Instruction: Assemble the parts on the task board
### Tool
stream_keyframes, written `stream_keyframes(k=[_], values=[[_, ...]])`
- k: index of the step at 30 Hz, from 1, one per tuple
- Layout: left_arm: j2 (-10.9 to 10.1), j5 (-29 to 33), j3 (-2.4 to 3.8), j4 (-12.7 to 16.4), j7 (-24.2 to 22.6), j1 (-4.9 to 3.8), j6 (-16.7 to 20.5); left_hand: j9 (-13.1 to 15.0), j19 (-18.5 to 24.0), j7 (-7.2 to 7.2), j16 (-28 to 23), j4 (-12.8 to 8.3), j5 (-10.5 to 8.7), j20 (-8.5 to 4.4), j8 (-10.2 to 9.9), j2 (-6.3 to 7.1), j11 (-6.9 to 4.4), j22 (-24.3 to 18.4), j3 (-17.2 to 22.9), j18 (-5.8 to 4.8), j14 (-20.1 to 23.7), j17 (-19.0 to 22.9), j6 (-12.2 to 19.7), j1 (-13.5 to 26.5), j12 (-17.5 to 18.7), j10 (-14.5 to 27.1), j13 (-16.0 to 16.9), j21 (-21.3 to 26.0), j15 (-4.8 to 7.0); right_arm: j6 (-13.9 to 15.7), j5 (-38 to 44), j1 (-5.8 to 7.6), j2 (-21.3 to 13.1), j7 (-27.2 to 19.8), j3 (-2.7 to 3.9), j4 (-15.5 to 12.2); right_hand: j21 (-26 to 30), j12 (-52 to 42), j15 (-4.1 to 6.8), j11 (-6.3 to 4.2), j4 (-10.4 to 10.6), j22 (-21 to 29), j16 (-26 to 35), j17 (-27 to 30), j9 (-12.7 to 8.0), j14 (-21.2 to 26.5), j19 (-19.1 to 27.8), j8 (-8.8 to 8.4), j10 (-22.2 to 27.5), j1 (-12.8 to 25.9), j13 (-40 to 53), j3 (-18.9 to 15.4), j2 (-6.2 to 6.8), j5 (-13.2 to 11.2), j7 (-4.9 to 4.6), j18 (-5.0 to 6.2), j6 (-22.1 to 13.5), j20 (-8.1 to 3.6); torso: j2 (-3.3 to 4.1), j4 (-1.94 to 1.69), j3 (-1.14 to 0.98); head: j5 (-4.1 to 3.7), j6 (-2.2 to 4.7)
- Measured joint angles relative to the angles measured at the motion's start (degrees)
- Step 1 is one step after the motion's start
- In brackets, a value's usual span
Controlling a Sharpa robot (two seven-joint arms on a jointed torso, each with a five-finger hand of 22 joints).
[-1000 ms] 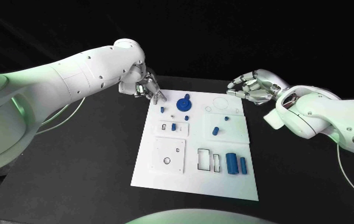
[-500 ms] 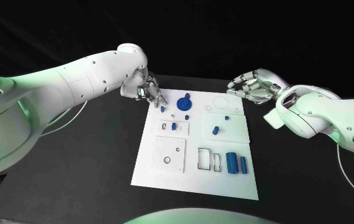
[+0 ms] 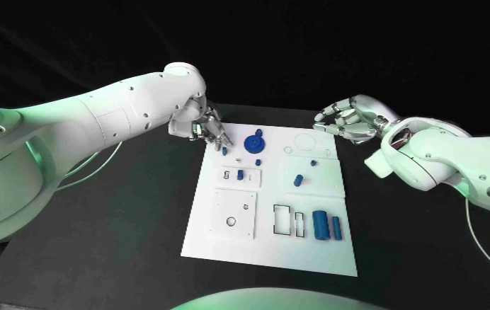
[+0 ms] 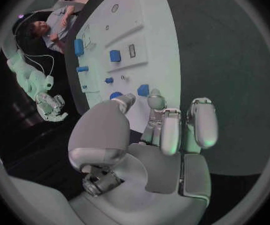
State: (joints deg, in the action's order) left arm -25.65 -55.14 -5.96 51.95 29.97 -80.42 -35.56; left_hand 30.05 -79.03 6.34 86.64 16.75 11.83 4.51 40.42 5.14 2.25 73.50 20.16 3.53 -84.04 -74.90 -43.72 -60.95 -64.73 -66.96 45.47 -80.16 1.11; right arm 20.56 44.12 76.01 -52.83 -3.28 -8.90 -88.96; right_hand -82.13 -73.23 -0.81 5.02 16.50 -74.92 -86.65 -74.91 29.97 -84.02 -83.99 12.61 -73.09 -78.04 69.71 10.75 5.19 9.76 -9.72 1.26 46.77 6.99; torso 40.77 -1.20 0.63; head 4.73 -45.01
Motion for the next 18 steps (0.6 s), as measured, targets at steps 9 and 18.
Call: stream_keyframes(k=[9,18], values=[[0.02,0.06,0.0,0.1,0.0,0.03,0.49,0.45,0.0,-0.13,0.0,-0.51,0.0,0.0,0.39,-0.56,0.0,0.02,1.87,0.0,0.03,0.0,0.13,-2.88,-0.21,0.0,0.0,0.0,0.39,-0.02,-0.01,0.0,0.08,0.05,0.0,0.04,0.0,0.0,0.0,0.0,0.0,0.0,0.0,0.0,0.0,0.0,0.0,0.23,0.0,0.0,0.0,0.0,0.0,0.25,0.0,0.0,0.0,0.0,-0.01,-0.04,0.01,0.09,-0.1],[0.09,0.62,0.0,0.18,0.0,0.18,0.38,0.54,0.0,-0.21,0.0,-0.63,0.0,0.0,0.66,-0.53,-0.21,-0.17,2.23,0.0,-0.01,0.0,0.21,-3.56,-0.21,0.21,-0.34,0.0,0.43,-0.02,-0.01,0.0,0.17,0.07,0.0,0.08,0.0,0.0,0.0,0.0,0.0,0.01,0.0,0.0,0.0,0.0,0.0,0.23,0.0,-0.01,0.0,0.0,0.01,0.24,0.0,0.0,0.0,0.0,0.0,-0.04,0.02,0.1,-0.3]])
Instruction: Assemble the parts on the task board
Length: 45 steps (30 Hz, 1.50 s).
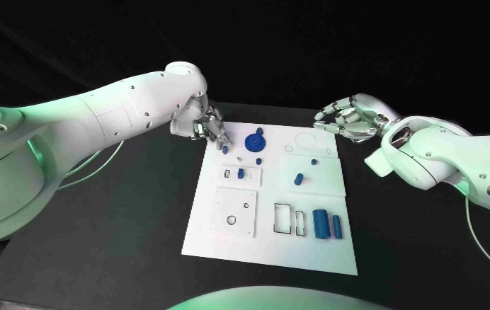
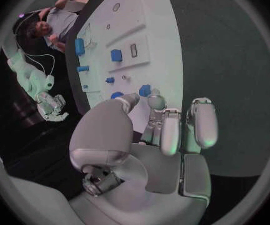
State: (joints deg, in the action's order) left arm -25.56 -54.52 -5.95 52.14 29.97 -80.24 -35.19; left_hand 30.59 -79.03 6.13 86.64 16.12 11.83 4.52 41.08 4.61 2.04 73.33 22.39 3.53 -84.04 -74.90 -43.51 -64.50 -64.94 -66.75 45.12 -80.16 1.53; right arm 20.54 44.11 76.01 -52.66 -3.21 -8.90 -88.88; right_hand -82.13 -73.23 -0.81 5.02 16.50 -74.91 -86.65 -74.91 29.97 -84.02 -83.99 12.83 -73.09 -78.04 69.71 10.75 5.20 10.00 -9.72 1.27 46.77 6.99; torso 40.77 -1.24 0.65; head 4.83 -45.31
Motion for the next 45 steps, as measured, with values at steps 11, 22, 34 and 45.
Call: stream_keyframes(k=[11,22,34,45], values=[[-0.02,0.58,0.01,0.26,0.0,0.05,-0.41,0.02,0.22,0.21,0.0,0.16,0.0,-0.22,0.0,0.0,0.0,-0.12,0.16,0.0,0.0,0.0,0.21,0.0,0.0,0.0,0.02,0.0,0.0,-0.01,-0.01,0.0,0.08,0.0,0.0,0.08,0.0,0.0,0.0,0.0,0.0,0.01,0.0,0.0,0.0,0.0,0.0,0.0,0.0,0.0,0.0,0.0,0.0,-0.01,0.0,0.0,0.0,0.0,0.0,0.0,0.01,0.03,-0.17],[-0.09,0.69,0.01,0.4,0.03,0.06,-0.56,0.27,0.21,0.21,0.0,0.12,0.0,-0.21,0.32,0.03,0.0,-0.12,1.02,-0.01,0.0,0.0,0.2,-0.79,0.0,0.0,0.19,0.0,-0.01,-0.03,-0.02,0.0,0.14,0.01,0.0,0.22,0.0,0.0,0.0,0.0,0.0,0.0,0.0,0.0,0.0,0.0,0.0,0.0,0.0,0.0,0.0,0.0,0.0,-0.01,0.0,0.0,0.0,0.0,-0.01,-0.01,-0.01,0.07,-0.24],[-0.11,0.7,0.01,0.42,0.07,0.07,-0.56,0.86,0.24,-0.39,0.0,-4.97,-0.13,-0.6,1.9,0.68,-0.66,0.27,11.03,-0.01,0.21,0.0,0.61,-6.57,-0.27,-0.25,0.21,0.0,0.61,-0.04,-0.02,-0.02,0.23,0.02,0.0,0.46,0.0,0.0,0.0,0.0,0.0,-0.03,0.0,0.0,0.0,0.0,0.0,0.0,0.0,0.0,0.0,0.0,0.0,-0.01,0.0,0.0,0.0,0.0,-0.01,0.0,-0.03,0.21,-0.52],[-0.87,2.02,0.01,1.04,0.1,0.07,-0.25,0.85,0.0,-0.62,0.23,-4.59,-0.16,-0.84,5.24,1.32,-1.03,0.92,14.26,-0.01,0.0,0.0,1.02,-6.22,-0.27,-1.27,0.05,0.0,0.82,-0.05,-0.02,-0.02,0.3,0.02,0.0,0.79,0.32,0.0,0.0,0.0,0.0,-0.02,0.0,0.01,0.0,0.0,0.0,0.0,0.0,0.0,0.0,0.0,0.0,-0.01,0.0,0.0,0.0,0.0,-0.02,0.0,-0.01,0.21,-0.63]])
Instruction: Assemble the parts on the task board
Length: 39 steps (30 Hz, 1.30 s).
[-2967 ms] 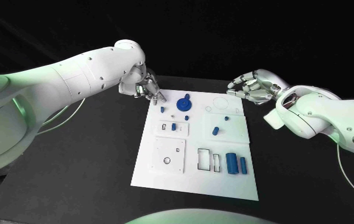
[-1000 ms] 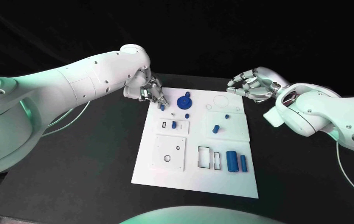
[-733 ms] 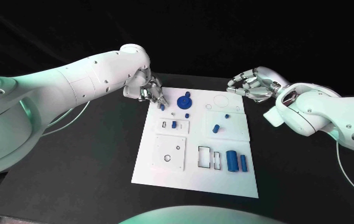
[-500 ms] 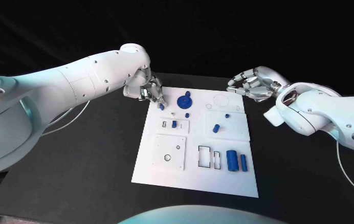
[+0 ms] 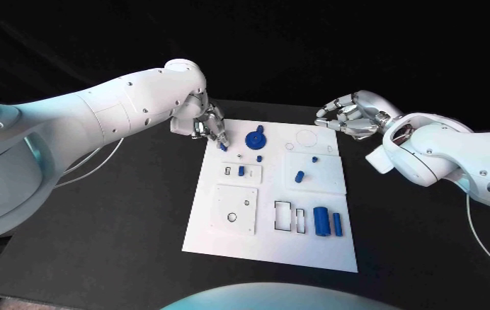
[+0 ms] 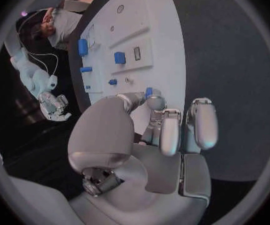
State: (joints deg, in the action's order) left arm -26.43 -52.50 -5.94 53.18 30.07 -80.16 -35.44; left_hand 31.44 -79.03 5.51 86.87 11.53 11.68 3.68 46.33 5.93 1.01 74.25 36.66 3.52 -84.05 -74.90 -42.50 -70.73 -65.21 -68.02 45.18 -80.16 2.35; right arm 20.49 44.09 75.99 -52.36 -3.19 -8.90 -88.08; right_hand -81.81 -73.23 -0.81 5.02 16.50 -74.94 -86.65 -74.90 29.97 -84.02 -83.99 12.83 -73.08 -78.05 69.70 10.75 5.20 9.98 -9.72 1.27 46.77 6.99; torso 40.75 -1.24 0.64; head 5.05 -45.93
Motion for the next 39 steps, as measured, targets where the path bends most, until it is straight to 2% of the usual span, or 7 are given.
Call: stream_keyframes(k=[8,21,22,24,29,35,39], values=[[-3.26,2.21,0.33,4.53,0.02,0.0,1.37,0.0,0.0,0.01,0.23,-0.45,0.23,0.0,0.81,0.83,-0.39,0.52,1.54,-0.01,0.0,0.0,0.0,0.84,-0.23,-1.0,0.75,-0.23,0.0,-0.01,0.0,0.0,0.0,-0.01,0.0,0.16,0.0,0.0,0.0,0.0,0.0,0.01,0.0,0.0,0.0,0.0,0.0,0.0,0.0,0.0,0.0,0.0,0.0,0.0,0.0,0.0,0.0,0.0,-0.03,-0.03,-0.02,-0.01,-0.07],[-10.71,3.97,0.71,17.57,-0.09,-0.05,7.19,0.02,-0.62,-0.64,0.23,0.57,1.16,-0.61,1.8,2.26,-0.81,0.7,2.59,0.0,0.0,0.0,-1.09,2.75,-0.85,-2.86,1.63,-0.89,0.42,-0.02,-0.01,-0.05,-0.12,-0.01,0.0,0.32,0.35,0.0,0.0,0.0,0.0,0.02,0.0,-0.03,-0.05,0.0,0.0,0.0,0.0,0.24,0.0,0.0,-0.24,0.0,0.0,0.0,0.0,0.0,-0.11,-0.1,-0.03,0.05,-0.19],[-11.15,3.87,0.71,18.36,-0.1,-0.04,7.68,0.02,-0.72,-0.72,0.23,-1.97,1.14,-0.71,1.8,2.37,-0.81,0.7,5.27,0.0,0.0,0.0,-1.16,2.85,-0.85,-2.86,1.71,-0.89,0.42,-0.02,-0.01,-0.07,-0.12,-0.01,0.0,0.32,0.35,0.0,0.0,0.0,0.0,0.02,0.0,-0.05,-0.05,0.0,0.0,0.0,0.0,0.24,0.0,0.0,-0.24,0.0,0.0,0.0,0.0,0.0,-0.1,-0.07,-0.02,0.08,-0.19],[-11.97,3.51,0.71,19.88,-0.12,0.04,8.63,0.02,-0.72,-0.71,0.23,-2.83,1.14,-0.71,1.8,3.0,-0.91,0.7,6.13,0.0,0.0,0.0,-1.18,3.49,-1.07,-2.97,1.84,-0.89,0.41,-0.02,-0.02,-0.13,-0.11,-0.02,0.0,0.34,0.35,0.0,0.0,0.0,0.0,0.02,0.0,-0.05,-0.05,0.0,0.0,0.0,0.0,0.24,0.0,0.0,-0.24,0.0,0.0,0.0,0.0,0.0,-0.08,-0.03,-0.02,0.18,-0.19],[-13.16,1.96,0.71,22.18,-0.17,0.52,10.3,0.02,-1.15,-0.62,0.23,-2.6,1.87,-0.7,2.22,3.09,-0.92,0.7,6.37,0.0,0.19,0.0,-1.28,4.01,-1.13,-3.38,2.13,-1.16,0.64,-0.03,-0.05,-0.33,-0.07,-0.03,0.0,0.38,0.35,0.0,0.0,0.0,0.0,0.02,0.0,-0.04,-0.05,0.0,0.0,0.0,0.0,0.24,0.0,0.0,-0.23,0.0,0.0,0.0,0.0,0.0,-0.07,-0.03,0.0,0.31,-0.38],[-13.48,-1.01,0.61,24.02,-0.21,1.05,11.79,0.02,-1.86,-0.71,0.22,-2.13,5.88,-1.01,3.04,3.62,-1.41,0.69,6.84,0.0,0.14,0.0,-1.42,5.01,-1.85,-4.72,3.14,-2.0,0.97,-0.05,-0.08,-0.47,-0.04,-0.04,0.0,0.39,0.35,0.0,0.0,0.0,0.01,0.03,0.22,-0.04,-0.05,0.0,0.0,0.0,0.0,0.23,-0.1,-0.32,-0.23,0.0,0.0,0.0,0.0,0.0,-0.03,-0.04,0.01,0.54,-0.69],[-13.51,-2.61,0.4,24.8,-0.22,1.49,12.22,0.02,-1.86,-0.81,0.22,-2.13,6.71,-1.01,3.07,3.76,-1.41,0.69,6.84,0.0,0.2,0.0,-1.68,5.14,-1.85,-4.72,3.28,-2.0,1.03,-0.05,-0.08,-0.5,-0.03,-0.04,0.0,0.4,0.35,0.0,0.0,0.0,0.01,0.03,0.22,-0.04,-0.05,0.0,0.0,0.0,0.0,0.23,-0.1,-0.32,-0.23,0.0,0.0,0.0,0.0,0.0,-0.02,-0.03,0.01,0.66,-0.9]])
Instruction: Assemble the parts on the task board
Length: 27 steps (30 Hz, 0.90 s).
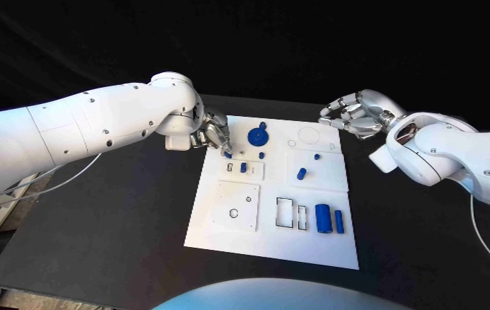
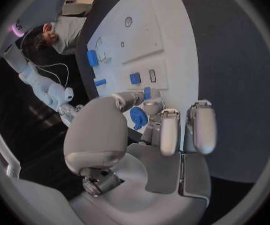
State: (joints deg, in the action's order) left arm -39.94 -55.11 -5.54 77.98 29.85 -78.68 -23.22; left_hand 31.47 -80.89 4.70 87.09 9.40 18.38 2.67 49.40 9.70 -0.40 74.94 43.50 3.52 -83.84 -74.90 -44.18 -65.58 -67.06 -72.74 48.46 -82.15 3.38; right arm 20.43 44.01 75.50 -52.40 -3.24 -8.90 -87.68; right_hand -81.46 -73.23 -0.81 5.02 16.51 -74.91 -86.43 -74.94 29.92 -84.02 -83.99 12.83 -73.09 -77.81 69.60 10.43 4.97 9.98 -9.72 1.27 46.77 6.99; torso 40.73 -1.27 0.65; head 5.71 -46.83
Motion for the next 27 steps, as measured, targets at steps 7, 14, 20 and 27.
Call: stream_keyframes(k=[7,14,20,27], values=[[-0.17,-1.63,-0.17,0.98,0.0,1.05,0.19,0.01,-0.02,0.01,0.0,0.0,0.34,-0.03,0.0,0.15,0.0,0.0,0.0,0.0,-0.2,0.0,-0.01,0.15,-0.32,0.0,0.12,0.0,0.2,0.0,0.05,-0.03,-0.04,0.0,0.0,0.0,0.0,0.0,0.0,0.0,0.0,0.0,0.0,0.01,0.0,0.0,0.0,0.0,0.0,0.0,0.0,0.0,0.0,0.0,0.0,0.0,0.0,0.0,0.02,0.02,-0.02,0.14,-0.18],[-0.25,-2.15,-0.21,1.54,0.0,1.48,0.11,0.02,-0.2,-0.28,0.22,0.0,3.0,-0.21,0.56,0.66,-0.4,-0.01,0.0,0.0,-0.2,0.0,-0.34,1.28,-0.32,-0.4,0.62,-0.23,0.2,0.0,0.08,-0.03,-0.11,0.0,0.0,-0.01,0.0,0.0,0.0,0.0,0.0,0.01,0.0,0.01,0.0,0.0,0.0,0.0,0.0,0.0,0.0,0.0,0.0,0.0,0.0,0.0,0.0,0.0,0.03,0.04,-0.03,0.14,-0.37],[-0.28,-2.34,-0.24,1.69,0.02,1.54,-0.1,2.42,-0.53,-0.29,0.22,-0.01,4.47,-0.54,0.6,0.91,-0.61,-0.01,0.0,0.0,0.01,0.0,-0.51,1.96,-0.32,-0.61,0.31,-0.66,0.4,-0.01,0.1,-0.04,-0.17,0.0,0.0,-0.06,0.0,0.0,0.0,0.0,0.0,-0.03,0.0,0.01,0.0,0.0,0.0,0.0,0.0,0.0,0.01,0.0,0.0,0.0,0.0,0.0,0.0,0.0,0.03,0.04,-0.03,0.1,-0.47],[-0.23,-2.69,-0.3,1.66,0.05,1.62,-0.32,2.47,-0.91,-0.29,0.45,-0.01,5.1,-0.51,0.97,0.74,-0.61,-0.02,0.0,-0.01,-0.2,0.0,-0.52,2.28,-0.32,-0.61,0.06,-0.67,0.6,-0.02,0.25,-0.04,-0.23,0.01,0.0,-0.1,0.0,0.0,0.0,0.0,0.0,-0.04,0.0,0.02,-0.04,0.0,0.0,0.0,0.0,0.0,0.01,0.0,0.0,0.0,0.0,0.0,0.0,0.0,0.03,0.03,-0.03,-0.01,-0.48]])
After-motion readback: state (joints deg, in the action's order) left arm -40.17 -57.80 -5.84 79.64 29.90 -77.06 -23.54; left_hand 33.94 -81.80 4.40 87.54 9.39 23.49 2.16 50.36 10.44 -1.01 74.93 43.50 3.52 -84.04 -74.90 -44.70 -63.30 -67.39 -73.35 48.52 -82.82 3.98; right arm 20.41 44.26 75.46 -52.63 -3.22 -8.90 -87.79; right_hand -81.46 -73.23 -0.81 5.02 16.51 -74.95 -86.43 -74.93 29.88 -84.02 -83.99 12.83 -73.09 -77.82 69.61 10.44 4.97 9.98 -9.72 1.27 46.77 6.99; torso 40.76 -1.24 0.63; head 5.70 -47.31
